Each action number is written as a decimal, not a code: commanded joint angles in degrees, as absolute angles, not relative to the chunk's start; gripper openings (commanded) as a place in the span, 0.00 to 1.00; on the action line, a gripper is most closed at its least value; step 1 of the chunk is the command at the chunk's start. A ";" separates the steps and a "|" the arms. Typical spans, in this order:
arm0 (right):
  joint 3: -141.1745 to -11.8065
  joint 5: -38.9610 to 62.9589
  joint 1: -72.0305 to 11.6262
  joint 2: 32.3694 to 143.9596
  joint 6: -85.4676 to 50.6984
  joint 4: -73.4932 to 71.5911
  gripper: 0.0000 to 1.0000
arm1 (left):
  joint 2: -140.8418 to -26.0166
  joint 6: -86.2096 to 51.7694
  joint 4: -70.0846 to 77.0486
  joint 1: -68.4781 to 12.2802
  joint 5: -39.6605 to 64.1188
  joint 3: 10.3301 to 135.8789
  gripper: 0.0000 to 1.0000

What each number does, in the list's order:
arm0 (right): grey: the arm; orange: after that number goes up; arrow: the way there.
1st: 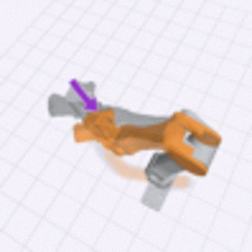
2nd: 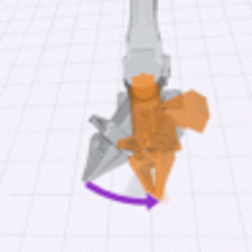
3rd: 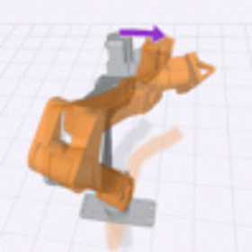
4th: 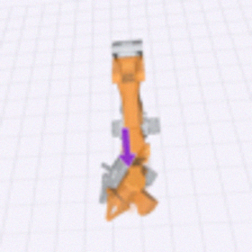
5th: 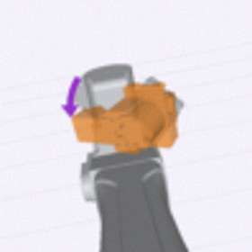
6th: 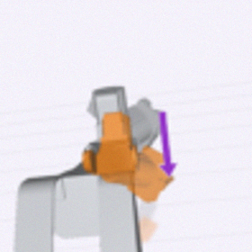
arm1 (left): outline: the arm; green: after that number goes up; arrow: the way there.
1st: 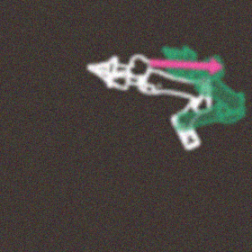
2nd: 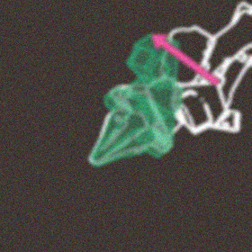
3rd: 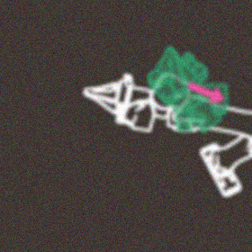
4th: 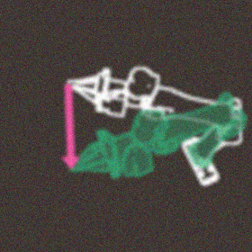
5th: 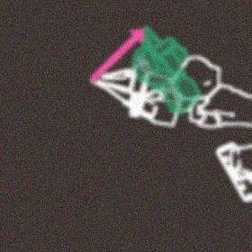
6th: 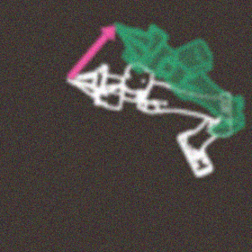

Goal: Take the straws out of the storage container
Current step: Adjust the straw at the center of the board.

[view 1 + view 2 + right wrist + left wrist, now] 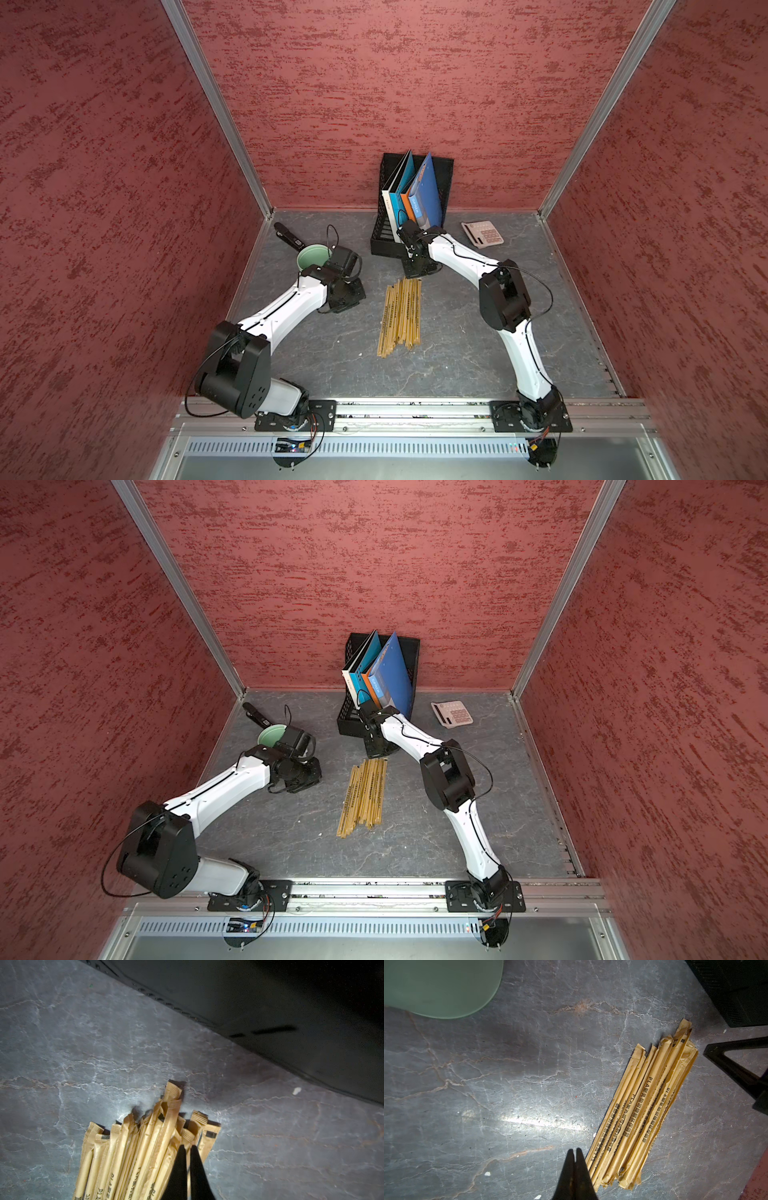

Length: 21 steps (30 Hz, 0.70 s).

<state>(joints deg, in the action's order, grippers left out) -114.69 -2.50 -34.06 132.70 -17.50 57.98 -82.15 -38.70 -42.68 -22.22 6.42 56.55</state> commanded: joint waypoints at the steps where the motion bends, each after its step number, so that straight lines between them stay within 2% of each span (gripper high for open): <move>1: -115.93 -1.10 -33.84 134.75 -16.65 56.00 0.00 | -80.59 -38.00 -41.86 -21.97 7.21 55.50 0.00; 8: -113.20 1.37 -34.25 134.33 -17.31 55.16 0.00 | -80.62 -38.01 -41.41 -21.97 7.62 55.29 0.00; 21: -98.73 1.12 -36.54 123.91 -21.26 49.72 0.00 | -80.58 -38.23 -40.51 -22.15 8.61 54.76 0.00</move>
<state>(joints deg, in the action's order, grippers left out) -100.03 0.62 -36.03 127.31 -19.68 50.70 -81.69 -38.70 -41.89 -22.22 7.94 55.16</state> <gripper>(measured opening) 0.048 0.045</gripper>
